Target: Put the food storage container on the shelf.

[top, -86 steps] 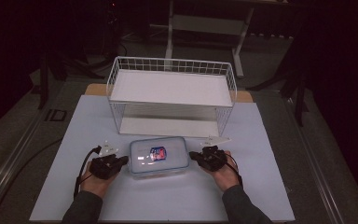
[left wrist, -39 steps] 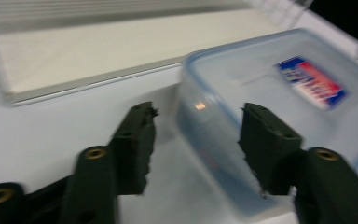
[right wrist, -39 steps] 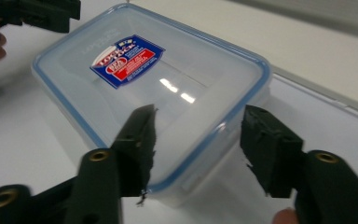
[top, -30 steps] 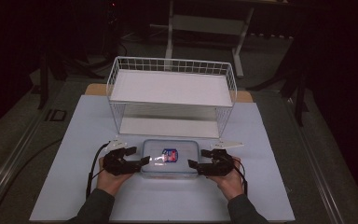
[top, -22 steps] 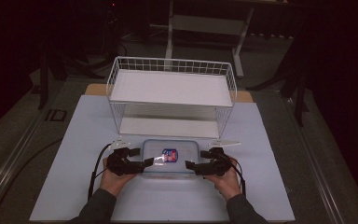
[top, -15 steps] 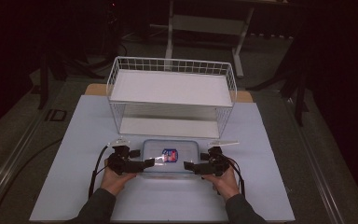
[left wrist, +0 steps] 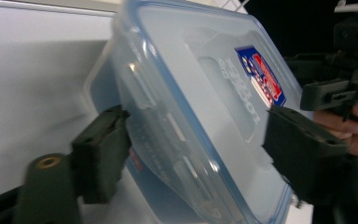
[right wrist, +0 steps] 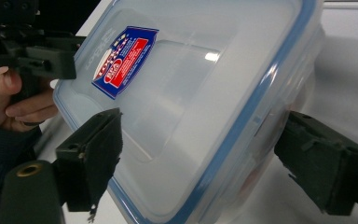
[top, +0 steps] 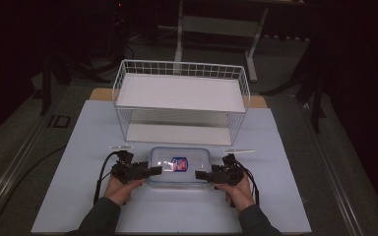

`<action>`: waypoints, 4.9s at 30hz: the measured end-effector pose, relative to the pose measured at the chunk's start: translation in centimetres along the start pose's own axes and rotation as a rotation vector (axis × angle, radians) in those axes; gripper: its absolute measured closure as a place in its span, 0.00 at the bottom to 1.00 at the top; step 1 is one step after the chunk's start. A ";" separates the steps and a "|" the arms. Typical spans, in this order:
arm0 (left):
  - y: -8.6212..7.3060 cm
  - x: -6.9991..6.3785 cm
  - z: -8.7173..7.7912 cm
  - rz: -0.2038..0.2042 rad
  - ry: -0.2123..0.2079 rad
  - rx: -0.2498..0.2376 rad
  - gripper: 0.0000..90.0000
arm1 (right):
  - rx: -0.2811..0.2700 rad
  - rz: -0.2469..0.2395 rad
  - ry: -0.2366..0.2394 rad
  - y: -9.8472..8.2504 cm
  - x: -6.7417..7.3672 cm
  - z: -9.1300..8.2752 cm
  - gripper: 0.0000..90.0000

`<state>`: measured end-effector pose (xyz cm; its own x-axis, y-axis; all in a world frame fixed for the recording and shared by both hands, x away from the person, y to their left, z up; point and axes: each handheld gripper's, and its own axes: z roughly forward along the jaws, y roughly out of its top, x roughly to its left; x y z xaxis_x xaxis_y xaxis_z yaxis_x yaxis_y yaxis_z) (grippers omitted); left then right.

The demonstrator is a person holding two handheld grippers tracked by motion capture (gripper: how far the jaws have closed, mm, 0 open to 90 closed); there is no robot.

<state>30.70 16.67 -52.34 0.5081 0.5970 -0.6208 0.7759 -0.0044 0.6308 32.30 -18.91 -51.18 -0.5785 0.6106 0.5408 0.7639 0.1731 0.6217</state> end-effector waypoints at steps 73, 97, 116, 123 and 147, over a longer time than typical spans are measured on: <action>-0.7 -5.1 -5.1 0.215 0.023 -0.152 0.54 | -0.202 -0.156 0.032 -0.4 4.0 -5.9 0.57; 0.8 -6.3 -6.2 0.253 0.029 -0.197 0.54 | -0.242 -0.217 0.026 1.3 5.2 -7.0 0.57; 4.0 -8.2 -8.0 0.306 0.025 -0.281 0.54 | -0.304 -0.301 0.016 4.6 7.2 -8.9 0.57; 5.0 -8.7 -8.5 0.311 0.018 -0.310 0.54 | -0.323 -0.326 0.008 5.8 7.9 -9.5 0.58; 9.2 -10.3 -9.7 0.369 0.031 -0.380 0.54 | -0.396 -0.387 0.017 9.5 8.6 -10.9 0.58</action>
<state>28.98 18.29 -35.63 0.7063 0.6340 -0.3148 0.3544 0.0683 0.9326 31.49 -20.44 -34.41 -0.8027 0.5469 0.2377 0.3307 0.0765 0.9406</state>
